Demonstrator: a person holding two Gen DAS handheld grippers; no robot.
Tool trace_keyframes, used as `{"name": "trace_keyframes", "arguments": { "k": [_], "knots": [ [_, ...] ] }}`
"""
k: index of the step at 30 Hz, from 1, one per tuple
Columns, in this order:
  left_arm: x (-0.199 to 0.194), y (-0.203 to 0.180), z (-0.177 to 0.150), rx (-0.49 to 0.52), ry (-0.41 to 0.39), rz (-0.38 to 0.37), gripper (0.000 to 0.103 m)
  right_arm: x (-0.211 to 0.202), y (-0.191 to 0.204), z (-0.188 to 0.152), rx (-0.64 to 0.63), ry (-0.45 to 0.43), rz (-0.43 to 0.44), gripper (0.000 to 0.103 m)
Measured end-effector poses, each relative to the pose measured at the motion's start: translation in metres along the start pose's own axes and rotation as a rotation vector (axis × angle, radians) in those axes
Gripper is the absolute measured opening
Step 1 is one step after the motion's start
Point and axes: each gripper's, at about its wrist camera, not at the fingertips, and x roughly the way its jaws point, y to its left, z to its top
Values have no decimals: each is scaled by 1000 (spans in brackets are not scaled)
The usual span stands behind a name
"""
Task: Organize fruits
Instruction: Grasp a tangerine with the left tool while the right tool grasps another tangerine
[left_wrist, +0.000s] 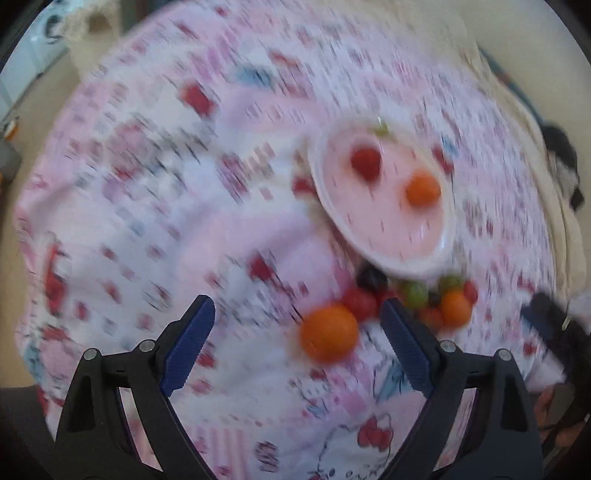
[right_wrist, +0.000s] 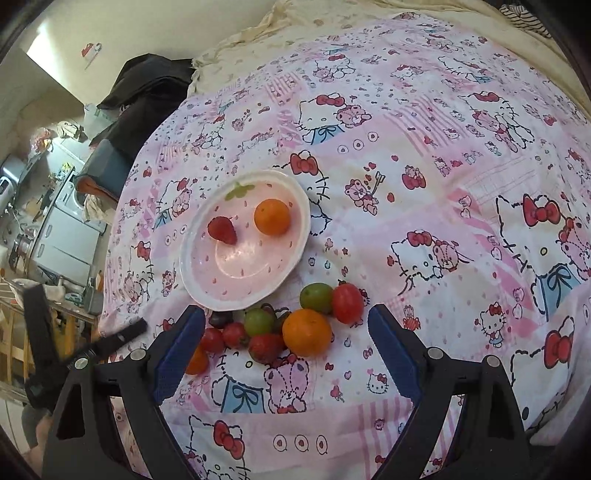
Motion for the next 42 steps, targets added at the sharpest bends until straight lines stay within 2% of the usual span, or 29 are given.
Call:
{"name": "trace_keyframes", "arguments": {
  "k": [3, 5, 6, 7, 9, 11, 15, 18, 22, 24, 25, 27, 30, 33, 37, 42],
  "knots": [
    [16, -12, -9, 61, 43, 27, 78, 4, -1, 2, 0, 13, -1, 92],
    [26, -19, -12, 101, 67, 44, 66, 7, -1, 3, 0, 18, -3, 92],
    [30, -21, -13, 117, 76, 50, 65, 10, -1, 4, -3, 24, -5, 92],
    [32, -23, -15, 132, 78, 61, 64, 11, 0, 4, -6, 28, -6, 92],
    [32, -26, -15, 148, 61, 63, 55, 14, 1, 5, -16, 35, -12, 92],
    [32, -29, -15, 164, 65, 43, 36, 16, 2, 5, -25, 43, -21, 92],
    [29, -35, -17, 196, 72, 41, 34, 19, -1, 4, -17, 56, -25, 92],
    [17, -32, -18, 175, 80, 21, 34, 20, -7, 4, 22, 71, -3, 92],
    [-10, -24, -11, 145, 19, 14, 34, 20, -30, 6, 142, 93, 24, 92],
    [-22, -21, -8, 130, -15, 16, 34, 24, -44, 6, 216, 117, 51, 89],
    [-28, -19, -5, 124, -36, 14, 34, 27, -47, 6, 239, 137, 69, 81],
    [-36, -18, -3, 121, -66, 13, 34, 37, -50, 2, 268, 190, 93, 75],
    [-42, -21, 1, 147, -103, 29, 34, 52, -39, -3, 222, 246, 53, 69],
    [-38, -22, 5, 144, -99, 35, 34, 66, -24, -4, 165, 290, 52, 62],
    [-35, -22, 7, 157, -112, 69, 34, 82, -23, -9, 154, 338, -4, 58],
    [-33, -19, 8, 157, -126, 71, 34, 84, -23, -11, 121, 335, -20, 49]
  ]
}}
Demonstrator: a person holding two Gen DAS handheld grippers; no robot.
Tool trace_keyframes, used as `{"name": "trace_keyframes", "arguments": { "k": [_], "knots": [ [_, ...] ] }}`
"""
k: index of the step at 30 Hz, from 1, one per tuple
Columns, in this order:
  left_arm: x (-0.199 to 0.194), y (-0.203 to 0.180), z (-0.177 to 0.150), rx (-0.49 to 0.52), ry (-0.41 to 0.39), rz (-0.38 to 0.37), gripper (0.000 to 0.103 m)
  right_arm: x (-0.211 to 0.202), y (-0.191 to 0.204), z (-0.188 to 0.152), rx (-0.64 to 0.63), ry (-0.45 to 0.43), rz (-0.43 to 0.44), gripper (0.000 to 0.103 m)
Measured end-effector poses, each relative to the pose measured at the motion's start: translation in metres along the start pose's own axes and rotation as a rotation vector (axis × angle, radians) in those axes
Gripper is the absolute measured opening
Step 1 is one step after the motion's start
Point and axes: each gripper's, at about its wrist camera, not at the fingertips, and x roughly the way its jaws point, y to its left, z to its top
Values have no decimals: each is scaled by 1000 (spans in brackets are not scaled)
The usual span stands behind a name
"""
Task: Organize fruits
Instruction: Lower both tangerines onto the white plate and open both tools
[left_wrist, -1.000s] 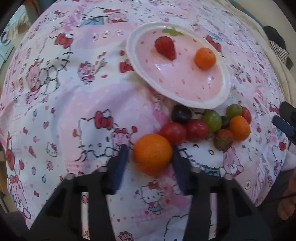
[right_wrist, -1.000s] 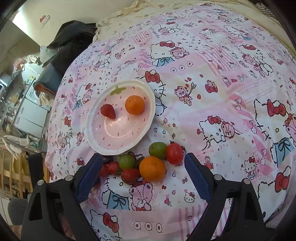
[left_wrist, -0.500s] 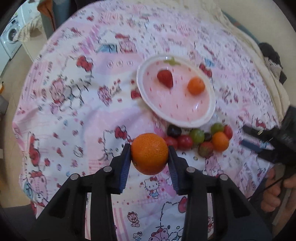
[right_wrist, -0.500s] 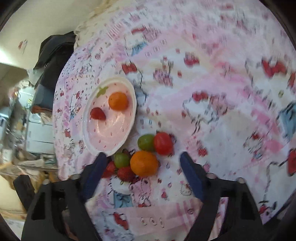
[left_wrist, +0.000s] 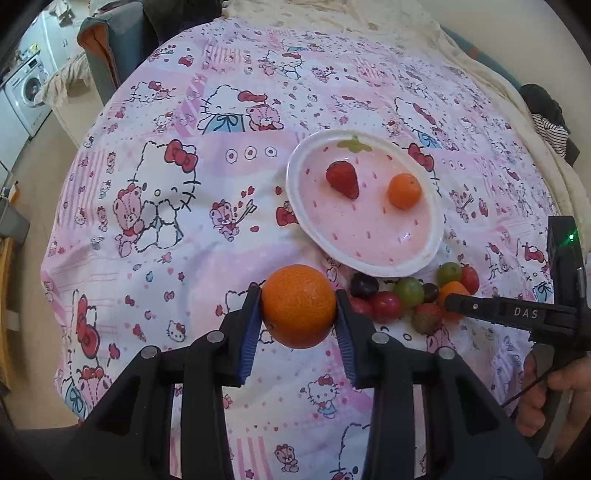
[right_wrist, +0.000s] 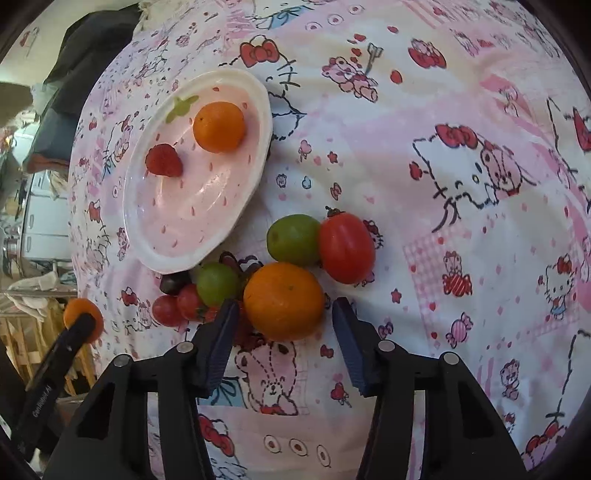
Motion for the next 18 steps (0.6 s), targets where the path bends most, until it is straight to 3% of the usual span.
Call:
{"name": "trace_keyframes", "arguments": {
  "k": [6, 11, 18],
  "knots": [
    [-2, 2, 2, -11, -24, 16, 34, -14, 3, -4, -36, -40, 19, 44],
    [-3, 6, 1, -22, -30, 8, 34, -37, 4, -10, -29, -104, 89, 44],
    [-13, -1, -3, 49, -110, 93, 34, -64, 21, -18, -97, -206, 143, 44]
  ]
}}
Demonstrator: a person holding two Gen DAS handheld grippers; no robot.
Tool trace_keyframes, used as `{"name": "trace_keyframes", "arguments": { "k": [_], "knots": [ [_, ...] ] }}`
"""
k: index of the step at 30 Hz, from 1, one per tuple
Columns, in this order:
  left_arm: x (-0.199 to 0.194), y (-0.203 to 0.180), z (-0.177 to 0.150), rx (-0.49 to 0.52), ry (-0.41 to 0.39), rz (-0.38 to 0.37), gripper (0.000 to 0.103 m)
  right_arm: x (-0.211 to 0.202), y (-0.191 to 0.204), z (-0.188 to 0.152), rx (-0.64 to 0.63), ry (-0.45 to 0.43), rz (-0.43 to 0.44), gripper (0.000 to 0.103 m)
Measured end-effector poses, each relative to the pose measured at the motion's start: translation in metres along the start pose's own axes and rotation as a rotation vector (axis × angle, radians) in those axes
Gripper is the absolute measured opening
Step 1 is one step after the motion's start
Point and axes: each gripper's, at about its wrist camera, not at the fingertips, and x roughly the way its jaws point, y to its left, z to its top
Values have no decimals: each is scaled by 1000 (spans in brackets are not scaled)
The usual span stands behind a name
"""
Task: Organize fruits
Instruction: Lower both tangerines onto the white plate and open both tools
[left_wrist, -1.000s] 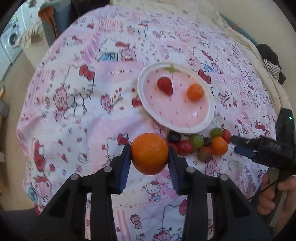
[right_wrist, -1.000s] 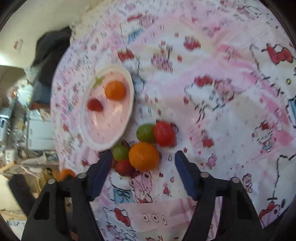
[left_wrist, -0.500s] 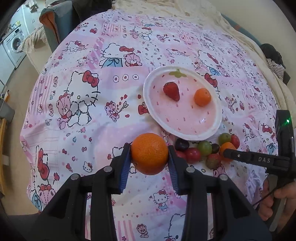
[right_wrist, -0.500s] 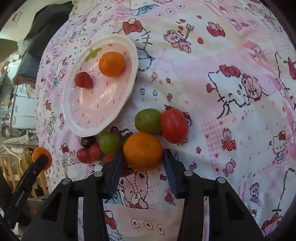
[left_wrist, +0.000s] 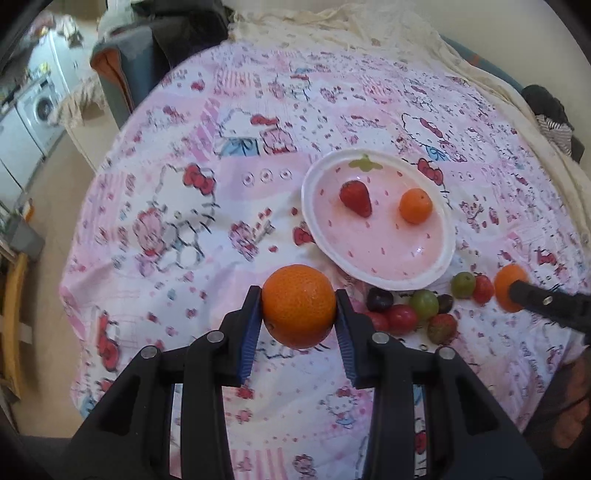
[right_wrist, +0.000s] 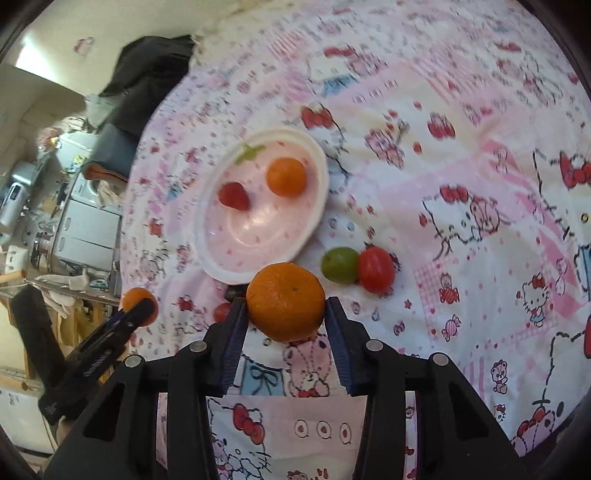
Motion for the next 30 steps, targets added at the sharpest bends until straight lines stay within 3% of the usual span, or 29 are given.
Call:
{"name": "trace_keyframes", "arguments": {
  "k": [5, 10, 17, 23, 30],
  "knots": [
    [-12, 5, 6, -2, -52, -35, 34, -17, 8, 0, -28, -60, 34, 44],
    [-32, -1, 17, 37, -138, -12, 34, -33, 11, 5, -40, -129, 43, 44],
    [-56, 3, 43, 13, -241, -38, 34, -61, 21, 29, -91, -277, 52, 44],
    [-50, 12, 71, -43, -231, -82, 34, -69, 34, 55, -158, -350, 53, 44],
    [-16, 3, 96, -7, -180, -73, 34, -43, 37, 88, -172, -308, 45, 44]
  ]
}}
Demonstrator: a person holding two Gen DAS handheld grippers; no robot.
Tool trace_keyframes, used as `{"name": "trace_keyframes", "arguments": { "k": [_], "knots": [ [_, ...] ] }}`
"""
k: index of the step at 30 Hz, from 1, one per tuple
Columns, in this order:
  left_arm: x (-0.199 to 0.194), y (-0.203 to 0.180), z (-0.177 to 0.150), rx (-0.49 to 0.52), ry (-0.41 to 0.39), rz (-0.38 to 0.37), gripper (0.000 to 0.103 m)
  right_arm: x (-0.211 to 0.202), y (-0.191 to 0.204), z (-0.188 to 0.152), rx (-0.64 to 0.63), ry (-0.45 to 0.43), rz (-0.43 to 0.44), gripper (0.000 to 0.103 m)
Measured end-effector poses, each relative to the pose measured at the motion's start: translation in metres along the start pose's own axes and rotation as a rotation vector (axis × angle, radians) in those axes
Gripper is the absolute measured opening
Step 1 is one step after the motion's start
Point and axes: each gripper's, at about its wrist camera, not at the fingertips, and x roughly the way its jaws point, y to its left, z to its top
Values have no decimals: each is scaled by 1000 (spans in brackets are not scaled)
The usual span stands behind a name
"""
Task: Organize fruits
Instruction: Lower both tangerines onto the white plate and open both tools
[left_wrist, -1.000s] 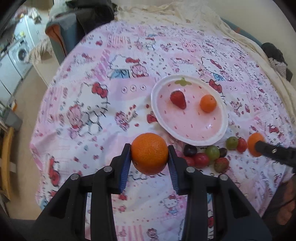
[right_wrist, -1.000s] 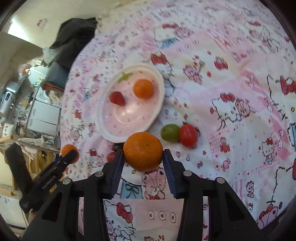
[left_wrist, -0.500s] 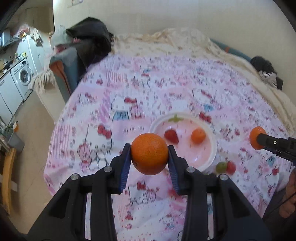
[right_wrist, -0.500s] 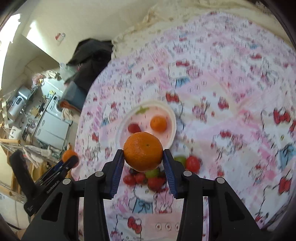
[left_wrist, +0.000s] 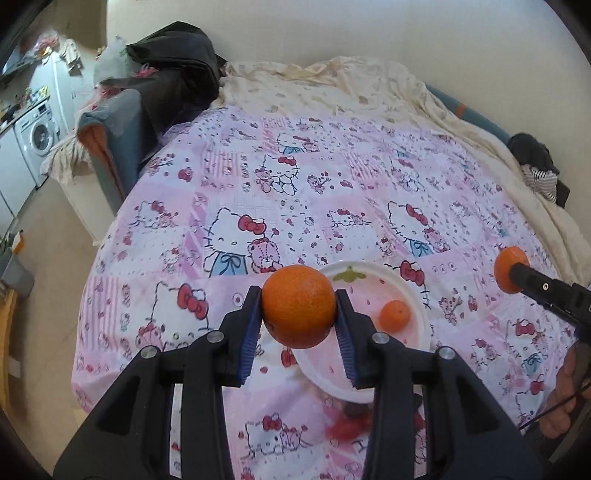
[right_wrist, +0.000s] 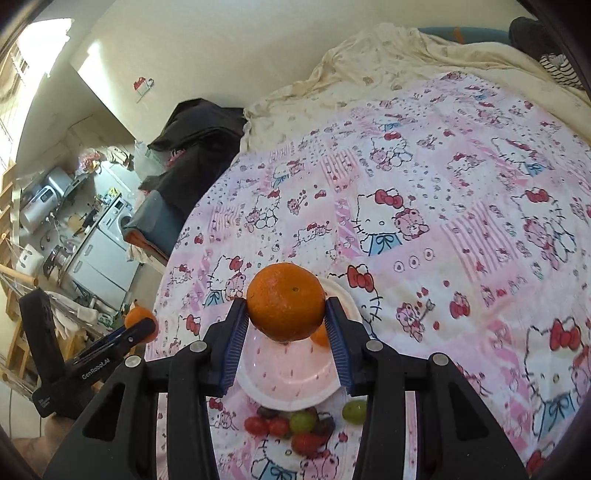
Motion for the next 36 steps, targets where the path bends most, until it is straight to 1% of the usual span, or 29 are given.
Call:
{"name": "trace_keyframes", "arguments": {
  "k": [6, 12, 15, 19, 22, 27, 30, 36],
  "knots": [
    [36, -11, -1, 44, 59, -1, 34, 40, -3, 11, -27, 67, -2, 44],
    [73, -21, -18, 67, 152, -24, 34, 91, -7, 19, -31, 152, -2, 45],
    [87, -23, -25, 72, 189, -39, 34, 114, -8, 17, -29, 209, 4, 45],
    [107, -27, -32, 95, 254, -63, 34, 139, -12, 10, -26, 270, -8, 45],
    [115, -29, -35, 103, 272, -58, 34, 154, -17, 4, -14, 313, -18, 45],
    [125, -26, -39, 88, 309, -71, 35, 163, -20, -6, -8, 347, -27, 46],
    [129, -28, -42, 110, 323, -62, 35, 164, -23, -6, 8, 351, -24, 47],
    [135, -29, -41, 105, 329, -55, 35, 160, -25, -2, 39, 344, -2, 47]
  ]
}}
